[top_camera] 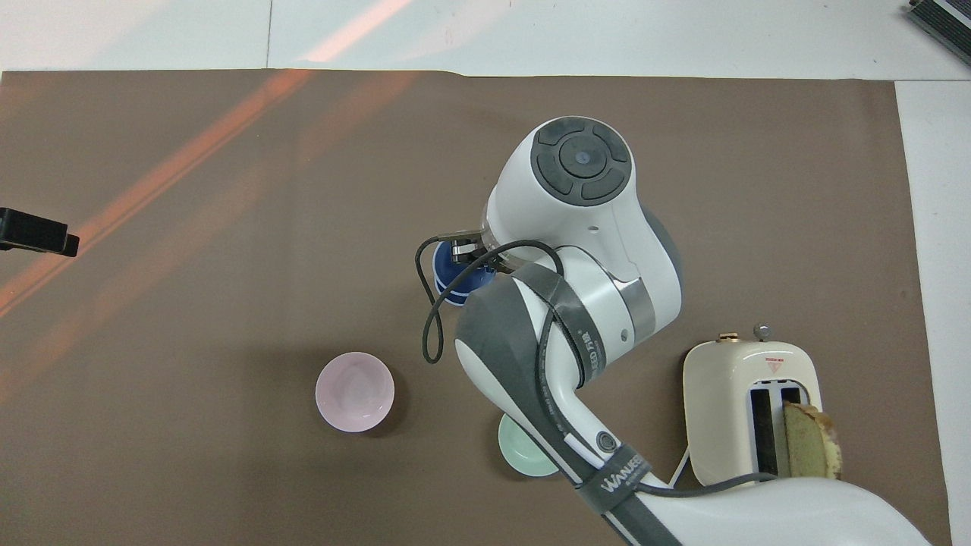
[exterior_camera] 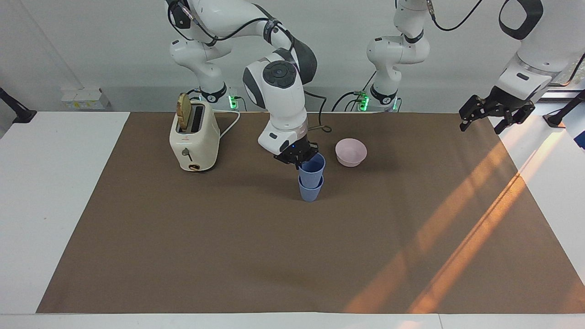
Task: Stack blue cups with both arms
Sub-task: 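Lower the held cup into the center cup and open the right gripper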
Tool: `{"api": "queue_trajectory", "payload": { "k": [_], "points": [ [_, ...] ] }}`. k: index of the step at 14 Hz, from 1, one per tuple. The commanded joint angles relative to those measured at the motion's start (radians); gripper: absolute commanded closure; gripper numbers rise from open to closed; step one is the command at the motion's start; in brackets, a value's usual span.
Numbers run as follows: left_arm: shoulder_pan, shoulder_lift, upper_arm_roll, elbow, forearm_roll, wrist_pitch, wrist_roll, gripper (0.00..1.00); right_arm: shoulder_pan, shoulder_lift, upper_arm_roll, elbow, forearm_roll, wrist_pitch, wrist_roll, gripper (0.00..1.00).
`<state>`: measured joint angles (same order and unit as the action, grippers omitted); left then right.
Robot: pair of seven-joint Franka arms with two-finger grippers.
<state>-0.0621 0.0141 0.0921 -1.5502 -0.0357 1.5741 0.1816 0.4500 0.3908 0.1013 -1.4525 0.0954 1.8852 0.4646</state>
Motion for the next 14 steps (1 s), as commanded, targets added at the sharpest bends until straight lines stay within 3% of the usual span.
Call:
{"api": "queue_trajectory", "payload": {
  "k": [1, 2, 3, 4, 10, 14],
  "points": [
    [-0.002, -0.008, -0.002, 0.002, 0.007, -0.009, -0.002, 0.0, -0.004, -0.013, 0.006, -0.025, 0.012, 0.029, 0.003, 1.0],
    [-0.004, -0.008, 0.0, 0.002, 0.007, -0.011, -0.001, 0.0, -0.004, -0.013, 0.006, -0.025, 0.014, 0.032, 0.003, 1.0],
    [-0.004, -0.008, 0.0, 0.002, 0.007, -0.009, -0.001, 0.0, -0.004, -0.013, 0.006, -0.026, 0.017, 0.04, 0.002, 0.89],
    [-0.002, -0.008, 0.0, 0.002, 0.007, -0.009, 0.001, 0.0, -0.005, -0.013, 0.006, -0.04, 0.014, 0.063, -0.01, 0.01],
    [-0.001, -0.008, 0.0, 0.002, 0.007, -0.009, 0.001, 0.0, -0.002, -0.02, 0.003, -0.034, -0.042, 0.048, -0.018, 0.0],
    [-0.001, -0.008, 0.0, 0.002, 0.007, -0.009, 0.001, 0.0, -0.042, -0.073, -0.006, -0.01, -0.068, -0.015, -0.023, 0.0]
  ]
}}
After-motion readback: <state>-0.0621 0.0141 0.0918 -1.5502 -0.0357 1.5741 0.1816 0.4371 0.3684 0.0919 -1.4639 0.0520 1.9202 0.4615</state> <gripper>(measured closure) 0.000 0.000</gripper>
